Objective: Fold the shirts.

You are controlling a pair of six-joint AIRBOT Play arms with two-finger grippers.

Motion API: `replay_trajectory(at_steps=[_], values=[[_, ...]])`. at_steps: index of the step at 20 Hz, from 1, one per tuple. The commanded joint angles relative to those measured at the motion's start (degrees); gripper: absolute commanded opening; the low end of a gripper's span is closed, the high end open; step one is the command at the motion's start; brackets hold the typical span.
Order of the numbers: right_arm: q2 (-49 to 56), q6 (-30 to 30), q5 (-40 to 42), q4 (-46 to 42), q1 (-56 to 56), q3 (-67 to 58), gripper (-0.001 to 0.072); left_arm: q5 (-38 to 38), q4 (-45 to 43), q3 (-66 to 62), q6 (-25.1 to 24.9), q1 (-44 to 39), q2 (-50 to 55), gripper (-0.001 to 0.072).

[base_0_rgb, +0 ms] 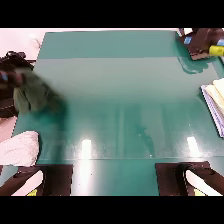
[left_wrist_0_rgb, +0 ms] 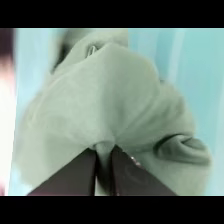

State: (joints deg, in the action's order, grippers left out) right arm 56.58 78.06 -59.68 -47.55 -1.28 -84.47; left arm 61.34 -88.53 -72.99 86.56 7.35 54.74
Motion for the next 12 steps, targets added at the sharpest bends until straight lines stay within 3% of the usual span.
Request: replay_trajectory(at_steps=[1,6,10,11,12], values=[[-0.02,0.0,0.68,0.87,-0.92,-5.95,0.0021,2.49,0.48,-10.82,0.61,-9.01,-6.12,0.0025],[-0.04,0.02,0.79,1.05,-2.91,-8.76,0.0021,4.68,1.27,-12.52,5.01,-26.49,-2.82,0.0025],[-0.02,0.02,-0.22,1.03,-2.84,-8.74,0.0021,3.02,6.99,-12.41,4.66,-40.0,7.76,0.0029],[-0.02,0.02,-0.52,1.03,-2.86,-8.74,0.0021,1.46,9.09,-12.41,3.82,-43.12,11.45,0.0058],[-0.02,0.02,-0.76,1.03,-2.84,-8.74,0.0021,-0.87,11.56,-12.41,2.45,-45.66,15.12,0.045]])
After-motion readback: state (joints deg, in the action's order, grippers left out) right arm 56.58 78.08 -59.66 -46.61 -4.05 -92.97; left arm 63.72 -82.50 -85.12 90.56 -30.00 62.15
